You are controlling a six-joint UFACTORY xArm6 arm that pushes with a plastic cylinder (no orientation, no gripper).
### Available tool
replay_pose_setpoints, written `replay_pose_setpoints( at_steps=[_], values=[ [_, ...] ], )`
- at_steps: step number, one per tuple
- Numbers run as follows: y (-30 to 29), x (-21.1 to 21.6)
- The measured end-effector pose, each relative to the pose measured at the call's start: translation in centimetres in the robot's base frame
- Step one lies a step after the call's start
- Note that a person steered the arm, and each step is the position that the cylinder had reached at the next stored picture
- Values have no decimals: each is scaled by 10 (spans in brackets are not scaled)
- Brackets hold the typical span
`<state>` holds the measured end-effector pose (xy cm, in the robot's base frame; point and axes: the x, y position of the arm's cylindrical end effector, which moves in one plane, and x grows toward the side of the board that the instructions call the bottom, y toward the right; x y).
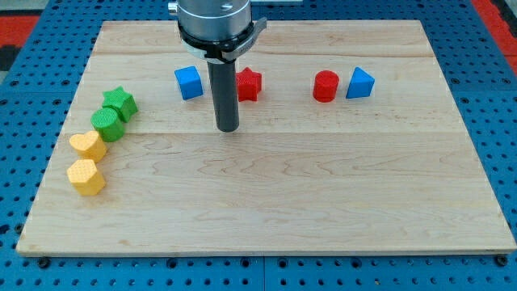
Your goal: Push the blue cube into the red star
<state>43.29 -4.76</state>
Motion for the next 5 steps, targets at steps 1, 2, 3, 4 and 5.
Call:
replay_pose_setpoints(
  at_steps=[1,2,3,4,5],
  values=[
    [0,0],
    [3,0],
    [-33,-13],
    [-89,-35],
    [-103,-59]
  ],
)
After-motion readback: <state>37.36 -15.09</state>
